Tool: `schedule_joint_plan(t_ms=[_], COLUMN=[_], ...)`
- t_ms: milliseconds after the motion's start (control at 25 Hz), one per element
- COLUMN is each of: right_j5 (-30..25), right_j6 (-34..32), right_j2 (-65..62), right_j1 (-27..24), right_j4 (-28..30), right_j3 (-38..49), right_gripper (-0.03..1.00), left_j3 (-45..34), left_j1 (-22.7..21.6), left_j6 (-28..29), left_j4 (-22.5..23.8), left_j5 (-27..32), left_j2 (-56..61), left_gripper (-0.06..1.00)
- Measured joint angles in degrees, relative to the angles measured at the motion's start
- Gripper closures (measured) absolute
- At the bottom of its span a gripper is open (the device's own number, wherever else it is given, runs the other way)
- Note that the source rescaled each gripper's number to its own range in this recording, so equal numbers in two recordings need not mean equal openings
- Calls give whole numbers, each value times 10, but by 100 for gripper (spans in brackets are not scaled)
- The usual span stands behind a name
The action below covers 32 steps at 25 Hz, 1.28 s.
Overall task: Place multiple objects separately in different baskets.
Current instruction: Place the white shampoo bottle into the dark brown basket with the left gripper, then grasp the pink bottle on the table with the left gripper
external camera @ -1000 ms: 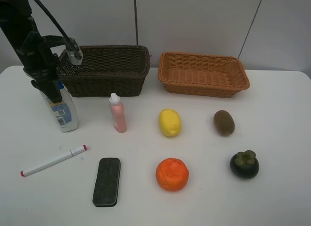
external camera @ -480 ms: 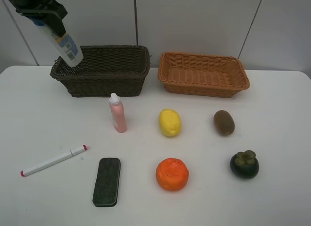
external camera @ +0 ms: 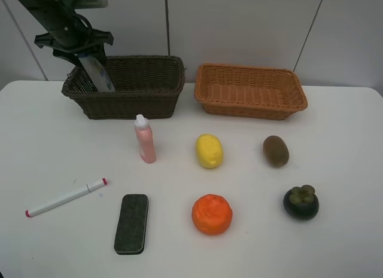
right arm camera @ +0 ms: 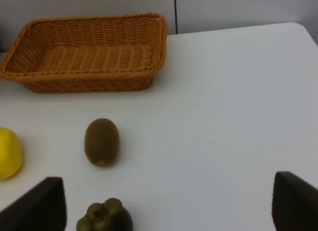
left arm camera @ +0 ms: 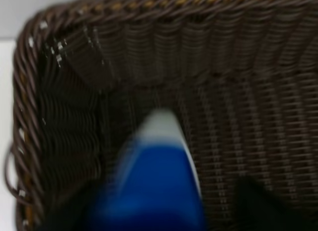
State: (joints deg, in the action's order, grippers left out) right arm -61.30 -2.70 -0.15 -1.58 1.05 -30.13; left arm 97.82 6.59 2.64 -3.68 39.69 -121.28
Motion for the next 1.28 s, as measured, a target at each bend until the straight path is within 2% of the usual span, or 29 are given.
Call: schedule_joint_plan(t_ms=[120, 280, 440, 560, 640, 720, 920, 1000, 1160, 1280], right_j5=[0, 0, 0, 0, 0, 0, 0, 0, 0, 0], right_j6=[0, 0, 0, 0, 0, 0, 0, 0, 0, 0], right_j2=[0, 0, 0, 0, 0, 0, 0, 0, 0, 0], right_j1=[0, 0, 0, 0, 0, 0, 0, 0, 0, 0], right_j4=[0, 0, 0, 0, 0, 0, 0, 0, 0, 0], right_j3=[0, 0, 0, 0, 0, 0, 0, 0, 0, 0], right_gripper=[-1, -1, -1, -1, -1, -1, -1, -1, -1, -1], left_j3=[0, 20, 94, 157, 184, 187, 128, 79, -11, -42], left_j1=[0, 0, 0, 0, 0, 0, 4, 20, 86, 144], left_j6=[11, 36, 68, 96, 112, 118, 111, 109, 130, 164], left_j4=[0, -2, -7, -19, -26, -38, -98, -100, -84, -67], left_j5=[1, 28, 126, 248, 282, 290, 290, 289, 289, 290], left_j2=[-14, -15, -15, -15, -13, -4, 41, 68, 112, 114], left_gripper=[8, 7, 7, 7, 7, 7, 7, 7, 7, 7])
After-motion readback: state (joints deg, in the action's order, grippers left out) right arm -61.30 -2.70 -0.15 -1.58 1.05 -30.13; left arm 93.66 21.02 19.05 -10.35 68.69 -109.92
